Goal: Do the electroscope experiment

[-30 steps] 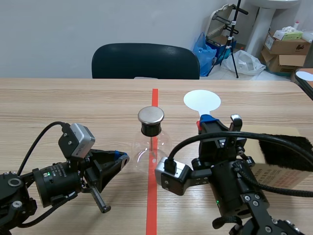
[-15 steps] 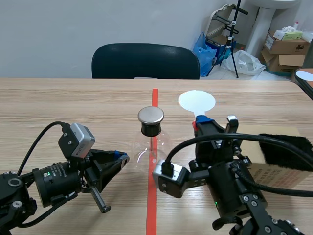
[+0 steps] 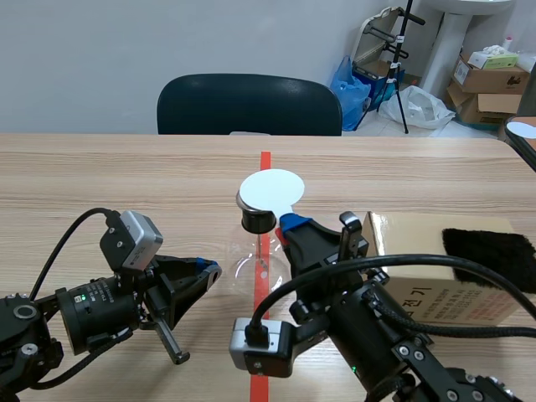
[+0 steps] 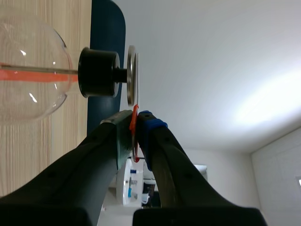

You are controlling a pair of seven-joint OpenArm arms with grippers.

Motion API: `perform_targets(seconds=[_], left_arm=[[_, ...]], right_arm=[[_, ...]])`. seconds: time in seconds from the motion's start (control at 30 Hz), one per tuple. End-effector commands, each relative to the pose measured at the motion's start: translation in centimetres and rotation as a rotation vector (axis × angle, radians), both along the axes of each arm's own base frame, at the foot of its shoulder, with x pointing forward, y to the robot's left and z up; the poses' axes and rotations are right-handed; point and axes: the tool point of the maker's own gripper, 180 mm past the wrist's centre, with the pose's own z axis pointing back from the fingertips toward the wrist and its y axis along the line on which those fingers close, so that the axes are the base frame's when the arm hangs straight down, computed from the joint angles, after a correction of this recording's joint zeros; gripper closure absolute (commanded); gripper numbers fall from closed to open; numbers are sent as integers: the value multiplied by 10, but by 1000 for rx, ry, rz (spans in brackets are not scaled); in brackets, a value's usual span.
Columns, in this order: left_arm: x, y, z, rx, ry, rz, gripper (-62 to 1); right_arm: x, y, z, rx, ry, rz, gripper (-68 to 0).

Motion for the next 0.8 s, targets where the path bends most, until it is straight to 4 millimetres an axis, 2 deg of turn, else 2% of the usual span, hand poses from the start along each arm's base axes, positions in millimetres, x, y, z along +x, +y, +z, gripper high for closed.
perform_targets(seconds=[0.0, 0.13, 0.77], left_arm=[[5, -2, 10, -31, -26, 7, -32], [5, -2, 10, -31, -26, 7, -32], [5, -2, 10, -31, -26, 7, -32]], right_arm=[[3, 0, 10, 1, -39, 18, -9], [-1, 6, 9, -2, -37, 58, -9], [-1, 6, 9, -2, -37, 59, -9]])
